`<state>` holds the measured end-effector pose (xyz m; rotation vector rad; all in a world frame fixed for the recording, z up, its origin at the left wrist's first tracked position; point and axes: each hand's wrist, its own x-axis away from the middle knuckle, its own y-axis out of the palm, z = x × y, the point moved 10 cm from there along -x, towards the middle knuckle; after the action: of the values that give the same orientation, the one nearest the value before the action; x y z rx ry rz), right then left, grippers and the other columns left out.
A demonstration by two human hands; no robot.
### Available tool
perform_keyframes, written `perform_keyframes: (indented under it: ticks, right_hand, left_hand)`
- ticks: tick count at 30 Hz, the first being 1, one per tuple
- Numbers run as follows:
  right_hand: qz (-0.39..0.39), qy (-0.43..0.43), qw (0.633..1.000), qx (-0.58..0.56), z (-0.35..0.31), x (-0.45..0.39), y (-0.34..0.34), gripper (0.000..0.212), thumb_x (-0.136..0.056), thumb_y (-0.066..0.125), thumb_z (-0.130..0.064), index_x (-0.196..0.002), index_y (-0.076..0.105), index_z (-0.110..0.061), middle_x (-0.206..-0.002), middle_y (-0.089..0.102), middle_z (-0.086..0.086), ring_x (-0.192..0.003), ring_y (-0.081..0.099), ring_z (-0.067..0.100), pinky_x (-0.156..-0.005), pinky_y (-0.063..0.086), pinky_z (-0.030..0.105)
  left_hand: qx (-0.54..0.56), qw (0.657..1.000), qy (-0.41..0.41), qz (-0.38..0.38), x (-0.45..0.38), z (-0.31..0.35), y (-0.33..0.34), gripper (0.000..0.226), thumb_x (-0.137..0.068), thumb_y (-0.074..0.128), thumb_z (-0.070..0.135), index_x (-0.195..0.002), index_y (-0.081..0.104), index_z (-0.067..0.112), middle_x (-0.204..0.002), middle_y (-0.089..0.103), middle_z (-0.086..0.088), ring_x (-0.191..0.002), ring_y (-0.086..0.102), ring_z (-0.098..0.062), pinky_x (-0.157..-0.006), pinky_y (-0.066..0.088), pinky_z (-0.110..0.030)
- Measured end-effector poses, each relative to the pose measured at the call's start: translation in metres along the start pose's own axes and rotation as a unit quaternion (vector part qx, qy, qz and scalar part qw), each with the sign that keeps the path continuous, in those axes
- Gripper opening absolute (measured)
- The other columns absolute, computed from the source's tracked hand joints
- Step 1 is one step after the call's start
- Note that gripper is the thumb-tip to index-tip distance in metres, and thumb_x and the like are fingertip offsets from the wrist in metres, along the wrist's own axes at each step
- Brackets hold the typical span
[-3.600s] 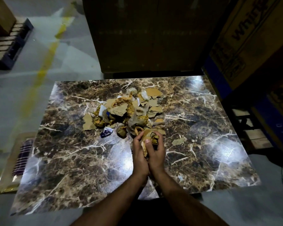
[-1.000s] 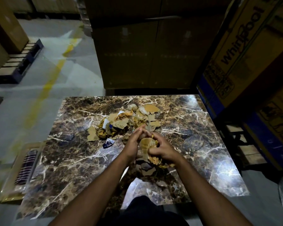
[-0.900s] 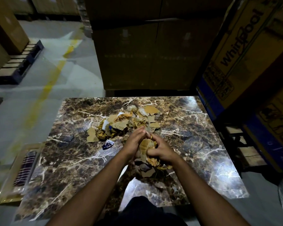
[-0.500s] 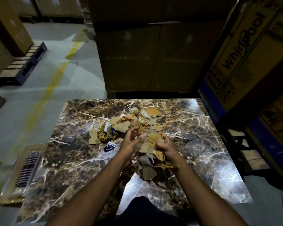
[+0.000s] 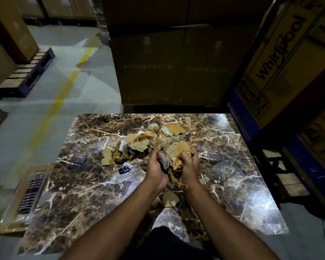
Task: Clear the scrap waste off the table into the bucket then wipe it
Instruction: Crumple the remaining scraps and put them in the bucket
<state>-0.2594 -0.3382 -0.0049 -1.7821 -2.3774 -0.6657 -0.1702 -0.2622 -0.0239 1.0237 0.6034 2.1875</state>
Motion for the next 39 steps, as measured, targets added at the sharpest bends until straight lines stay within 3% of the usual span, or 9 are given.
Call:
perform_keyframes:
  ticks: [3, 7, 10, 13, 17, 21, 27, 33, 39]
  right_hand:
    - [-0.024, -0.035, 0.998, 0.045, -0.004, 0.007, 0.009, 0.048, -0.067, 0.064, -0.029, -0.114, 0.06, -0.038, -0.127, 0.061, 0.022, -0.1, 0.063, 0.028, -0.075, 0.055, 0.032]
    - [-0.07, -0.041, 0.995, 0.058, -0.007, 0.013, 0.019, 0.062, -0.066, 0.057, -0.025, -0.127, 0.048, -0.025, -0.101, 0.06, 0.006, -0.076, 0.062, 0.011, -0.056, 0.049, 0.012]
    - [-0.093, -0.051, 0.99, 0.096, -0.007, 0.021, 0.027, 0.056, -0.062, 0.063, -0.036, -0.116, 0.053, -0.032, -0.109, 0.061, 0.001, -0.092, 0.062, 0.016, -0.071, 0.053, 0.017]
    - [-0.083, -0.043, 0.992, 0.084, 0.002, 0.028, 0.028, 0.057, -0.06, 0.061, -0.045, -0.117, 0.058, -0.049, -0.135, 0.059, 0.014, -0.117, 0.06, 0.03, -0.096, 0.051, 0.04]
    - [-0.131, -0.04, 0.987, 0.087, 0.013, 0.035, 0.04, 0.055, -0.061, 0.063, -0.044, -0.116, 0.061, -0.043, -0.136, 0.059, 0.018, -0.119, 0.059, 0.034, -0.102, 0.049, 0.055]
    - [-0.215, -0.053, 0.969, 0.111, 0.023, 0.063, 0.069, 0.052, -0.062, 0.061, -0.044, -0.114, 0.062, -0.043, -0.123, 0.066, 0.008, -0.113, 0.063, 0.027, -0.095, 0.053, 0.038]
    - [-0.348, -0.086, 0.927, 0.106, 0.039, 0.144, 0.129, 0.059, -0.061, 0.057, -0.043, -0.116, 0.056, -0.02, -0.107, 0.063, -0.003, -0.09, 0.062, -0.017, -0.079, 0.046, 0.005]
    - [-0.456, -0.119, 0.862, 0.188, 0.102, 0.244, 0.176, 0.05, -0.064, 0.061, -0.033, -0.114, 0.065, -0.033, -0.109, 0.072, 0.005, -0.101, 0.069, 0.025, -0.089, 0.056, 0.046]
    - [-0.571, -0.05, 0.79, 0.217, 0.195, 0.39, 0.214, 0.054, -0.062, 0.058, -0.031, -0.113, 0.066, -0.017, -0.104, 0.072, 0.008, -0.097, 0.068, 0.019, -0.086, 0.057, 0.04]
  left_hand:
    - [0.012, 0.999, 0.038, 0.033, 0.002, 0.007, 0.005, 0.045, -0.098, 0.051, 0.05, -0.093, 0.073, 0.011, -0.094, 0.074, -0.013, -0.089, 0.07, -0.03, -0.086, 0.054, -0.043]
    - [0.08, 0.996, 0.03, 0.035, 0.005, 0.007, 0.015, 0.05, -0.104, 0.04, 0.044, -0.093, 0.074, 0.01, -0.087, 0.076, -0.012, -0.075, 0.074, -0.028, -0.072, 0.06, -0.036]
    - [0.131, 0.988, 0.039, 0.064, 0.008, 0.01, 0.009, 0.055, -0.104, 0.038, 0.047, -0.089, 0.075, 0.009, -0.08, 0.076, -0.011, -0.068, 0.074, -0.026, -0.063, 0.06, -0.031]
    - [0.159, 0.983, 0.061, 0.074, 0.013, 0.009, 0.005, 0.062, -0.104, 0.037, 0.046, -0.078, 0.081, 0.011, -0.08, 0.076, -0.01, -0.067, 0.074, -0.024, -0.061, 0.06, -0.03]
    - [0.216, 0.964, 0.107, 0.109, 0.03, 0.013, -0.017, 0.065, -0.105, 0.034, 0.045, -0.077, 0.082, 0.012, -0.087, 0.076, -0.009, -0.073, 0.075, -0.023, -0.064, 0.061, -0.03]
    - [0.268, 0.938, 0.165, 0.146, 0.058, 0.027, -0.052, 0.068, -0.104, 0.031, 0.045, -0.078, 0.082, 0.009, -0.088, 0.076, -0.012, -0.075, 0.075, -0.026, -0.063, 0.062, -0.031]
    - [0.275, 0.887, 0.269, 0.255, 0.143, 0.052, -0.127, 0.055, -0.105, 0.031, 0.038, -0.098, 0.076, 0.007, -0.102, 0.075, -0.015, -0.091, 0.073, -0.029, -0.09, 0.055, -0.038]
    - [0.318, 0.808, 0.345, 0.356, 0.247, 0.058, -0.211, 0.052, -0.104, 0.04, 0.042, -0.125, 0.068, 0.004, -0.12, 0.071, -0.017, -0.113, 0.067, -0.034, -0.101, 0.051, -0.044]
    - [0.4, 0.69, 0.379, 0.47, 0.364, 0.043, -0.345, 0.047, -0.09, 0.05, 0.043, -0.104, 0.073, 0.005, -0.111, 0.073, -0.019, -0.096, 0.07, -0.036, -0.093, 0.056, -0.05]
